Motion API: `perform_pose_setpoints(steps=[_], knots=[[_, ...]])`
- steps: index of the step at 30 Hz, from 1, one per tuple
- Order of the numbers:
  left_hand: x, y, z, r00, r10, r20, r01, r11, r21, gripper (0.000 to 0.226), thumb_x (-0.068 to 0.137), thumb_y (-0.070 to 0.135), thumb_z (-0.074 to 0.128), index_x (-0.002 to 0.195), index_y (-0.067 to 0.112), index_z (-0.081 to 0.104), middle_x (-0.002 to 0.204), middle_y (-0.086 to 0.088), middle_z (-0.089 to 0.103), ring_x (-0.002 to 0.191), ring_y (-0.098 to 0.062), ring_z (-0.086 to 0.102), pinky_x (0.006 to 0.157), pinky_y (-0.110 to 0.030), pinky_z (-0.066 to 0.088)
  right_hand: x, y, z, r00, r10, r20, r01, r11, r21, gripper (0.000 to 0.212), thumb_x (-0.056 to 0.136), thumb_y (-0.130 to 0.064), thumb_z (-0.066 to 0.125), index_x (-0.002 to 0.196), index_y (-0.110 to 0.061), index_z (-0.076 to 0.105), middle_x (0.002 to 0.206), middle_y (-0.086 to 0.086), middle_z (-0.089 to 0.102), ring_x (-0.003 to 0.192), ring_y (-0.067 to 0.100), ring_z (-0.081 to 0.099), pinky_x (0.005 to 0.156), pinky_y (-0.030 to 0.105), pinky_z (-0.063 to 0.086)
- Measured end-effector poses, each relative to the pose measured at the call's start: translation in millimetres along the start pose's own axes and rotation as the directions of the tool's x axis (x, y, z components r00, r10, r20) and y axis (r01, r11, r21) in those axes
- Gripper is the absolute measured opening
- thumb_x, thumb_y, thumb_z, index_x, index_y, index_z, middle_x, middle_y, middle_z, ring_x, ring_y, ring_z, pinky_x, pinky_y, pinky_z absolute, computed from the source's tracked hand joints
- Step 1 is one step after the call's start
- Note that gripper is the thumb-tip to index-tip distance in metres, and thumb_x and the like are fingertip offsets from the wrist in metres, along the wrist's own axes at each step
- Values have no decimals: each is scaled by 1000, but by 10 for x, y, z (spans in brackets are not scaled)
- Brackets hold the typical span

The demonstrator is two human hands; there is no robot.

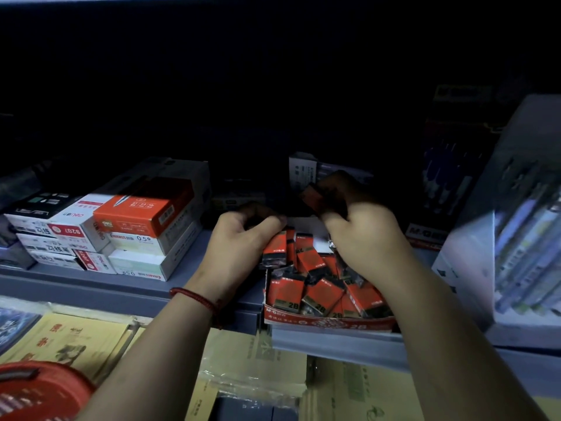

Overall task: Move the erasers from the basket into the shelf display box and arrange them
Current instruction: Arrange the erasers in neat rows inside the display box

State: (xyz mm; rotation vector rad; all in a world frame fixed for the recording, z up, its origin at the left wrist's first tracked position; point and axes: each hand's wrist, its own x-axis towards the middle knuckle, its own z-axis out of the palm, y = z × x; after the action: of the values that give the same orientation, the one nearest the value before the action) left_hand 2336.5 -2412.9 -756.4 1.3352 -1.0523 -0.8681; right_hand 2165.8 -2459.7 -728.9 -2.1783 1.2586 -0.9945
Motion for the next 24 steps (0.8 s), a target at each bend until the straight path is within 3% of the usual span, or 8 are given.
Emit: perform_pose_setpoints(steps=[3, 6, 8, 12, 15, 17, 21, 24], knots=[[9, -5, 5, 1000, 9, -1, -9, 1000, -1, 19, 91, 20, 70, 88, 1, 73, 92, -26, 72, 77, -27, 68, 75, -42, 54, -14, 1, 2, 999, 10, 40, -11, 1000, 10, 29, 101, -27, 46, 123, -41, 57, 108, -5, 62, 91, 13, 59, 77, 32, 51], [8, -11, 2, 1000, 16, -1, -16, 1000, 4, 19, 91, 19, 70, 90, 0, 73, 92, -26, 72, 77, -28, 68, 73, -41, 53, -17, -3, -3, 990, 82, 113, -86, 996, 24, 38, 102, -28, 41, 134, -45, 53, 90, -8, 56, 64, 4, 48, 56, 21, 37], [6, -16, -3, 1000, 20, 3, -20, 1000, 5, 17, 92, 19, 70, 91, 2, 73, 92, -25, 73, 78, -28, 69, 74, -42, 54, -17, -11, -9, 986, 117, 121, -119, 993, 7, 40, 101, -30, 42, 137, -46, 47, 84, -8, 54, 58, 4, 48, 49, 19, 33], [14, -30, -19, 999, 32, -7, -32, 999, 14, 14, 90, 21, 70, 89, 8, 75, 90, -19, 75, 81, -29, 71, 81, -52, 57, -11, -17, -34, 992, 110, 63, -110, 994, 5, 19, 97, -25, 53, 114, -33, 51, 81, -6, 54, 68, 8, 54, 51, 21, 38], [13, -38, -14, 999, 38, -21, -38, 999, 23, 14, 89, 23, 70, 86, 10, 75, 83, -14, 75, 78, -27, 70, 80, -52, 57, -13, -23, -20, 994, 85, 72, -85, 996, -3, 28, 96, -17, 52, 116, -33, 62, 103, -7, 63, 88, 12, 60, 69, 23, 46], [4, -31, -8, 998, 49, -27, -48, 998, 36, 15, 89, 24, 70, 84, 10, 73, 77, -12, 72, 74, -25, 68, 75, -47, 55, -13, -31, -9, 989, 117, 90, -115, 993, -25, 27, 96, -20, 54, 117, -34, 65, 105, -7, 66, 88, 13, 62, 75, 27, 53], [-5, -19, -8, 998, 53, -40, -51, 997, 49, 14, 90, 24, 70, 87, 11, 73, 86, -19, 74, 82, -36, 72, 78, -52, 57, 0, 12, -9, 988, 130, 79, -128, 991, -36, 18, 95, -22, 58, 108, -33, 66, 98, -9, 66, 84, 10, 62, 65, 19, 47], [-12, -20, -14, 997, 66, -35, -64, 996, 64, 15, 89, 26, 70, 86, 12, 74, 88, -21, 73, 78, -31, 70, 78, -55, 56, 3, 2, -12, 986, 141, 84, -140, 990, -23, 16, 94, -21, 60, 104, -31, 68, 98, -9, 68, 85, 10, 63, 68, 22, 49]])
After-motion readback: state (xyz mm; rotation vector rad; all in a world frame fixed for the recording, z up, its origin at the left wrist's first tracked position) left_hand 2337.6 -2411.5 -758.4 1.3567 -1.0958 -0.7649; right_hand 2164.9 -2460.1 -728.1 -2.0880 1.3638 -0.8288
